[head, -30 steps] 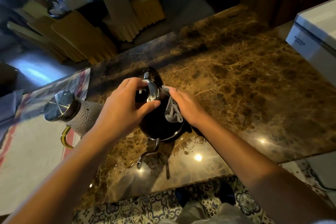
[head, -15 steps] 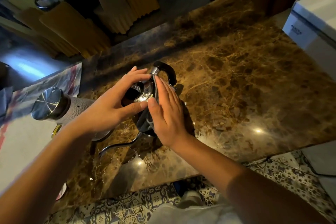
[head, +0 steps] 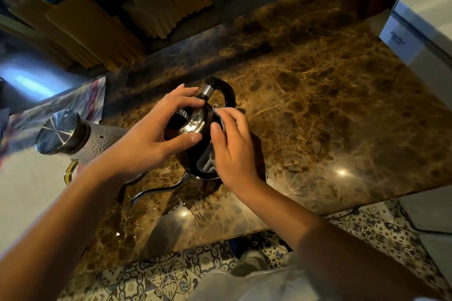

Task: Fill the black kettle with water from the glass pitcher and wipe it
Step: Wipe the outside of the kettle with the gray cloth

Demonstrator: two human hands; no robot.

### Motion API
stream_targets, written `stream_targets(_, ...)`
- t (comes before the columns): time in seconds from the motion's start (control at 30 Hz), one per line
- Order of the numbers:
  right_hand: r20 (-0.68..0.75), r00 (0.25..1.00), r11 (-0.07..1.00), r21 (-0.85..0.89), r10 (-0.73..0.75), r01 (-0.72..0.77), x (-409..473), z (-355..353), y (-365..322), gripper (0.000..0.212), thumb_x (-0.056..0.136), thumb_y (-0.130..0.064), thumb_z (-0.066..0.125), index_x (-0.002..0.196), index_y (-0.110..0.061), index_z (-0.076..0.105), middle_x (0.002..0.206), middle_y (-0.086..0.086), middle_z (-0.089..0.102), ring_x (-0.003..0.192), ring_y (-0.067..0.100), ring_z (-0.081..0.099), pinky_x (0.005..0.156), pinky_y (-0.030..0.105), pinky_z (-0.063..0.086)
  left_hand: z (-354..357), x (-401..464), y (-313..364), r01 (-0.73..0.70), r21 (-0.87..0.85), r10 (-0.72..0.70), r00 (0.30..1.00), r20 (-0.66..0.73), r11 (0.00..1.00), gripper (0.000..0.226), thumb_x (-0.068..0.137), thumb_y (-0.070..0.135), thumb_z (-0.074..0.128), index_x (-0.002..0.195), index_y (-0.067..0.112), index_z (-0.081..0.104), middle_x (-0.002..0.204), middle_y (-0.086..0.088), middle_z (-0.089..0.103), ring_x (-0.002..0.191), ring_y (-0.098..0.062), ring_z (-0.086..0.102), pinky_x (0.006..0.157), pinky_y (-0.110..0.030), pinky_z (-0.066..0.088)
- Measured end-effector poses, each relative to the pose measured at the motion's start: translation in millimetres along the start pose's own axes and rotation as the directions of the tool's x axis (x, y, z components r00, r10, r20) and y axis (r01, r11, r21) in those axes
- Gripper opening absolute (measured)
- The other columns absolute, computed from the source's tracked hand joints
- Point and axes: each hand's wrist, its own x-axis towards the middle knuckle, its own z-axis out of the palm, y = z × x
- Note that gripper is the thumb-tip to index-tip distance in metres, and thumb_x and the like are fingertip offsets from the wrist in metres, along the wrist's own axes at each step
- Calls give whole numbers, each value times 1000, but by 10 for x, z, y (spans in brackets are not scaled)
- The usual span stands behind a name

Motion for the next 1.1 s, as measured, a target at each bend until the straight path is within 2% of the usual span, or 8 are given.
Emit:
stream_targets(0.13, 24, 999, 997, 62, -46, 44, 66, -7, -87, 53, 107, -38, 38, 142, -3, 56, 142, 8, 54, 130, 16, 54, 108, 23, 43, -2, 0, -9, -2, -2, 2, 1000, 4, 1000, 57, 88, 30, 69, 142, 33, 51, 160, 26, 32, 155, 7, 10, 126, -44, 25)
stream_targets(0.27, 70, 997, 987, -155, -37, 47, 106, -170, 290, 58, 108, -45, 30, 137, -5, 62, 136, 8, 62, 126, 22, 58, 104, 30, 47, 6, 3, -18, -2, -39, 2, 1000, 8, 999, 53, 89, 26, 69, 139, 31, 53, 159, 28, 33, 155, 6, 11, 124, -47, 28)
stream_targets(0.4, 76, 997, 948, -318, 30, -5, 220, -280, 547, 53, 108, -39, 29, 99, -6, 70, 100, 5, 68, 90, 27, 64, 74, 45, 52, 14, 19, -52, -3, -69, 4, 1000, 7, 998, 51, 89, 21, 70, 137, 30, 54, 160, 25, 34, 156, 4, 11, 124, -47, 28)
stream_targets(0.63, 247, 915, 897, -390, 318, -206, 727, -402, 494, 49, 99, -31, 48, 52, -19, 39, 55, 0, 41, 53, 24, 44, 53, 40, 33, 18, 18, -65, -27, -52, 27, 1000, -2, 998, 50, 88, 21, 70, 136, 27, 55, 160, 23, 35, 156, 2, 11, 120, -34, 28)
stream_targets(0.73, 148, 906, 904, -233, 397, -358, 978, -552, 386, 37, 99, -25, 59, 62, -21, 66, 61, -6, 56, 56, 8, 49, 58, 28, 40, 19, 10, -63, -31, -67, 31, 1000, 1, 997, 48, 88, 20, 70, 134, 26, 56, 160, 22, 35, 156, 3, 12, 119, -30, 29)
stream_targets(0.8, 83, 913, 916, -83, 400, -394, 1150, -620, 275, 19, 99, -22, 62, 101, -19, 81, 96, -9, 75, 87, 2, 66, 82, 23, 55, 27, 7, -63, -36, -76, 36, 999, -7, 996, 47, 88, 19, 71, 133, 25, 56, 160, 21, 36, 156, 2, 12, 119, -32, 31)
stream_targets(0.87, 66, 926, 925, 52, 372, -376, 1317, -612, 140, 22, 98, -21, 64, 115, -19, 78, 114, -9, 76, 105, 4, 68, 98, 27, 55, 40, 5, -70, -34, -86, 33, 999, -18, 996, 47, 88, 18, 71, 132, 23, 57, 159, 21, 37, 156, 2, 13, 121, -36, 31)
stream_targets(1.1, 262, 877, 887, 124, 403, -444, 1245, -374, 35, 23, 88, -24, 62, 85, -22, 84, 88, -1, 81, 93, 21, 75, 94, 47, 59, 51, 16, -96, -61, -82, 58, 998, -37, 995, 43, 89, 29, 71, 129, 28, 58, 158, 22, 38, 155, 3, 16, 122, -40, 32)
